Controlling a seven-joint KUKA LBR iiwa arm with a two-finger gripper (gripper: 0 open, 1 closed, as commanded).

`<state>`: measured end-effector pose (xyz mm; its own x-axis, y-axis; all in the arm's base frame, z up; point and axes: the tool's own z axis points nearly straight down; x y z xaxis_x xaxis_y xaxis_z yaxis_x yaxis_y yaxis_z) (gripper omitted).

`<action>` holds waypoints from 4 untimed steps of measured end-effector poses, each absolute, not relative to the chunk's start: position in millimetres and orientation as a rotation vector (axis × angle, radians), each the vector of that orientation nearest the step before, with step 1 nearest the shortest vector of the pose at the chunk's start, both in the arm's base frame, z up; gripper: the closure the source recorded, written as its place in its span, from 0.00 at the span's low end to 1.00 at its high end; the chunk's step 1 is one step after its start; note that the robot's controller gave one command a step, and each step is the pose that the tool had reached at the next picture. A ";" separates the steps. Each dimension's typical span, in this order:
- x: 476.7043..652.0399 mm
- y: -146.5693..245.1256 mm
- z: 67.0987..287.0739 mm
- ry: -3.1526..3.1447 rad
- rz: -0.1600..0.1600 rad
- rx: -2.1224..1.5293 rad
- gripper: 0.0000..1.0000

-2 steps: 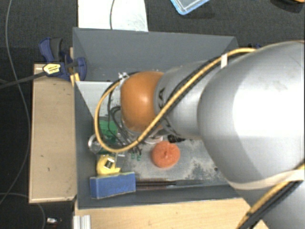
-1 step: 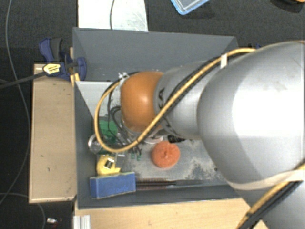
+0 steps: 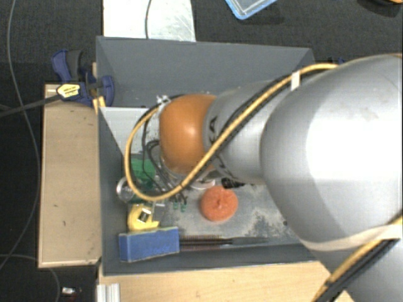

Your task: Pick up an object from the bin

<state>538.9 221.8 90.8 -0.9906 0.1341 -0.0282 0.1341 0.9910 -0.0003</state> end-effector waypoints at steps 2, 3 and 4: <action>538.9 221.9 90.8 3.106 -0.003 0.213 1.00; 538.8 221.9 90.8 3.106 -0.003 0.215 1.00; 538.8 221.9 90.7 3.106 -0.003 0.217 1.00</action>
Offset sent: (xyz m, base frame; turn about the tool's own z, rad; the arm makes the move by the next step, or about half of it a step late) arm 0.0000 0.0000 0.0000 0.0000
